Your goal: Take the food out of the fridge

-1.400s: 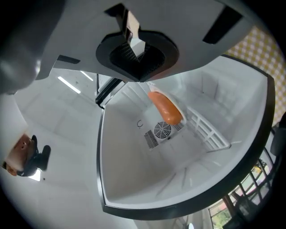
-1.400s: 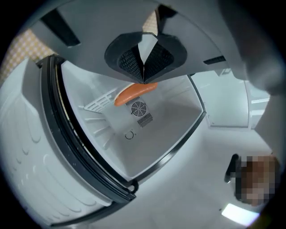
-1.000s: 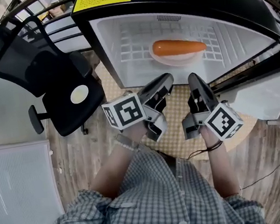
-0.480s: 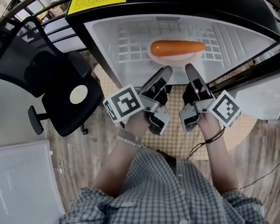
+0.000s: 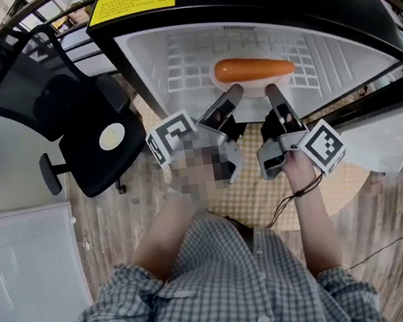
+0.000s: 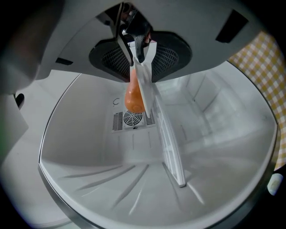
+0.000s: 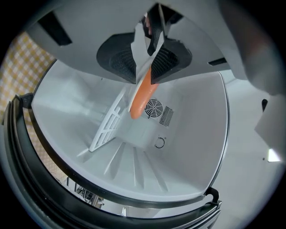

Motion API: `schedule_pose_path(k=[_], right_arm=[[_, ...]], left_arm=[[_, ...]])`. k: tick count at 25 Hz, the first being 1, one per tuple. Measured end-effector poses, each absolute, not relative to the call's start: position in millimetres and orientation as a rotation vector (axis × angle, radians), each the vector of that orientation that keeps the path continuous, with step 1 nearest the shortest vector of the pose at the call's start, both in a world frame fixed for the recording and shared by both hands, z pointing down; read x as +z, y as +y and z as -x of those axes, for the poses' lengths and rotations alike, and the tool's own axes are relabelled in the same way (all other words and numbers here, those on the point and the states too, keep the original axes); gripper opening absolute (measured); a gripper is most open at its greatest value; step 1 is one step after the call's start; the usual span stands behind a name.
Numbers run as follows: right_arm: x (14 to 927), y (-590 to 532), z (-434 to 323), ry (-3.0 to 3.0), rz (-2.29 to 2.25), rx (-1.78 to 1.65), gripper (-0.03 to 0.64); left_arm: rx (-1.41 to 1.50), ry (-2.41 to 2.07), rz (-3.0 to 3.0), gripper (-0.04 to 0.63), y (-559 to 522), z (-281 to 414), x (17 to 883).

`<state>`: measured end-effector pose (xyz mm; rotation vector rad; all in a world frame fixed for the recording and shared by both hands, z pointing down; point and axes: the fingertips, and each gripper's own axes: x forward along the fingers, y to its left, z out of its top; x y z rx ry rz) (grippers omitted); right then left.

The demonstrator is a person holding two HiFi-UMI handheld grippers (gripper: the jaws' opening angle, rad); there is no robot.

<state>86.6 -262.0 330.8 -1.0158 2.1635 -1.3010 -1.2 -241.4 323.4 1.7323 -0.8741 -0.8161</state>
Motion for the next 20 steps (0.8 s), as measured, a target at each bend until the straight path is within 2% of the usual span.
schedule_pose_path(k=[5,20], right_arm=[[329.1,-261.6,-85.4,2.173,1.037,-1.28,0.08],[331.4,-237.8,-100.8,2.208,1.112,-1.223,0.077]], left_arm=[[-0.749,-0.952,-1.706,0.073,-240.9,8.0,330.8],[-0.666,-0.888,-1.763,0.061,-227.2,-8.1,331.8]])
